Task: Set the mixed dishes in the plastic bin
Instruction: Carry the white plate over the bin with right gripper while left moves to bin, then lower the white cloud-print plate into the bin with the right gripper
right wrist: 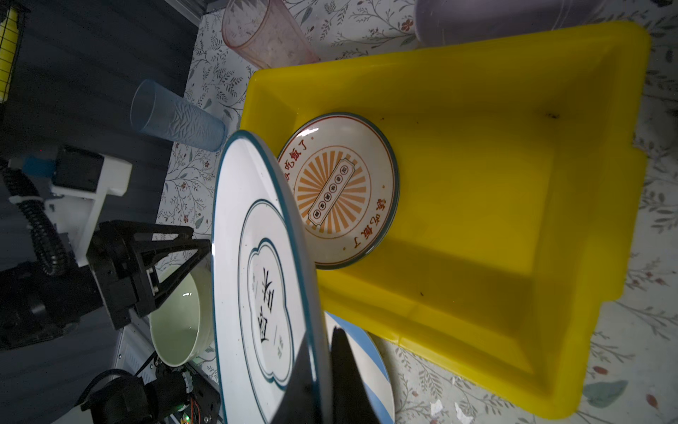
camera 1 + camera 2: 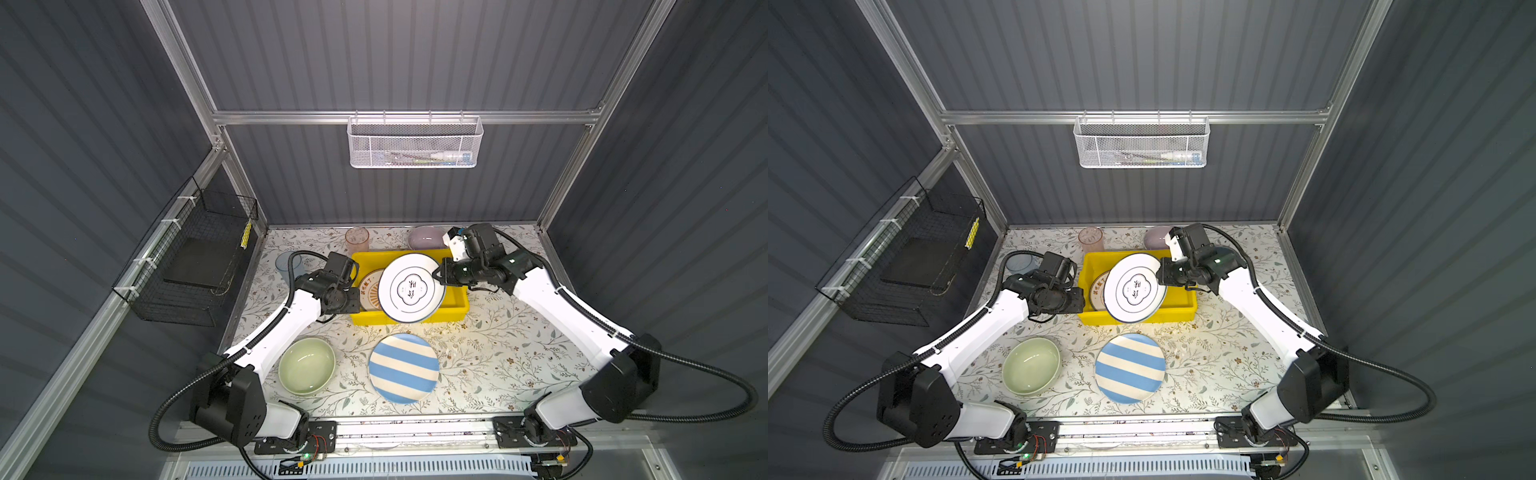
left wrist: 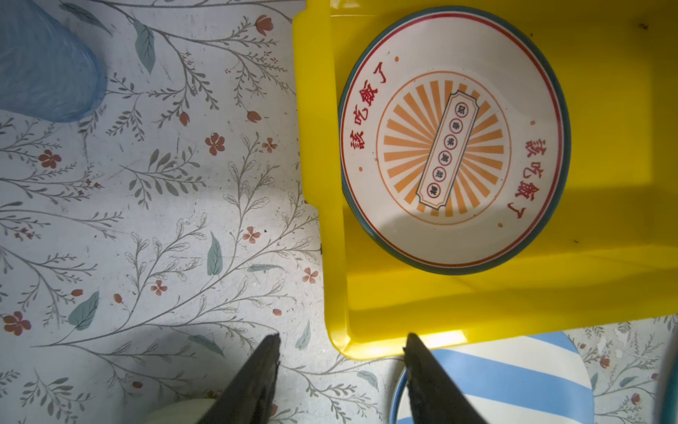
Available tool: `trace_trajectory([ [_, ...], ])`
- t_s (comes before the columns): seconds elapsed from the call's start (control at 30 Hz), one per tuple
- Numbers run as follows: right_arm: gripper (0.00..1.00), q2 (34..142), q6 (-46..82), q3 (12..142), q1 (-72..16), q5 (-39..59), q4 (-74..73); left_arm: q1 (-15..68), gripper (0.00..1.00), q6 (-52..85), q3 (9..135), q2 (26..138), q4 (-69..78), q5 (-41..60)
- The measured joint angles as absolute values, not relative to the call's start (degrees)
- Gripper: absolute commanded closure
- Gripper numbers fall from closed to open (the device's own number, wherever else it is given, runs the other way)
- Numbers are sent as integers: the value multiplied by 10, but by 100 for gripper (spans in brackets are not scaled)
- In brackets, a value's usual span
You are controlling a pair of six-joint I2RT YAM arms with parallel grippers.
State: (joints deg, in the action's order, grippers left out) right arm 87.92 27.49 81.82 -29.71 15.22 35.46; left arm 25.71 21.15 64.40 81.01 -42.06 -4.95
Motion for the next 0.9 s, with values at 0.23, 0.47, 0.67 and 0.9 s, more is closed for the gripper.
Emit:
trace_trajectory([
  [0.23,100,969,269,869,-289,154,326,256,49,211,642,822,-401,-44],
  [0.47,100,1036,267,919,-288,154,313,254,52,211,636,833,-390,-36],
  [0.67,100,1082,270,931,-288,165,291,254,57,212,623,834,-379,-26],
  [0.9,100,1127,281,933,-288,171,275,251,65,215,611,834,-372,-19],
])
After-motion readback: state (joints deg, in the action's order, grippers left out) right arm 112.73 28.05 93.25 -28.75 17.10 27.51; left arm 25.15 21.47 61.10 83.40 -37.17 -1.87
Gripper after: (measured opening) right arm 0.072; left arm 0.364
